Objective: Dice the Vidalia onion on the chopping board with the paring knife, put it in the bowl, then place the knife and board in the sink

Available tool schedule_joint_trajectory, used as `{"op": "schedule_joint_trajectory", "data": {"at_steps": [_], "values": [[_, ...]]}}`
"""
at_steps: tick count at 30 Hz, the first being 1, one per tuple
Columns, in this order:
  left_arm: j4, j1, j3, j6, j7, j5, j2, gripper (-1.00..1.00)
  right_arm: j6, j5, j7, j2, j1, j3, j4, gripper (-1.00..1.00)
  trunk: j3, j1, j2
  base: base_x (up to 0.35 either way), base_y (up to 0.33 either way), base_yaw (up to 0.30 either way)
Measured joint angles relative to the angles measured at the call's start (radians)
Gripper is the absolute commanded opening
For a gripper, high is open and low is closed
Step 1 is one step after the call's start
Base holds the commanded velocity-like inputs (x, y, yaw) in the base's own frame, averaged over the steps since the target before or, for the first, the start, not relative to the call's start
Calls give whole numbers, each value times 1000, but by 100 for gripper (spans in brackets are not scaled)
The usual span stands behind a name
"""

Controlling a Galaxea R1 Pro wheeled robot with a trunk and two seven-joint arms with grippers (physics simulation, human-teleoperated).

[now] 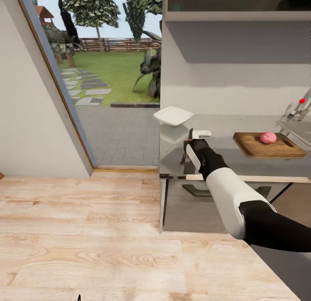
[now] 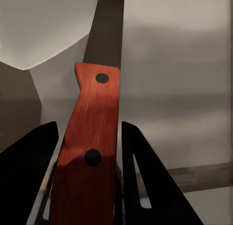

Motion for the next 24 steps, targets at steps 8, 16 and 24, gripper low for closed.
{"op": "schedule_joint_trajectory", "data": {"at_steps": [8, 16, 24], "values": [[0, 0, 0, 0, 0, 0, 0, 100, 0, -1, 0, 0, 0, 0, 0, -100, 13, 0, 0, -7, -2, 0], [0, 0, 0, 0, 0, 0, 0, 100, 0, 0, 0, 0, 0, 0, 0, -100, 25, 0, 0, -159, -82, 0], [0, 0, 0, 0, 0, 0, 0, 100, 0, -1, 0, 1, 0, 1, 0, -100, 38, 0, 0, -169, -79, 0]]}}
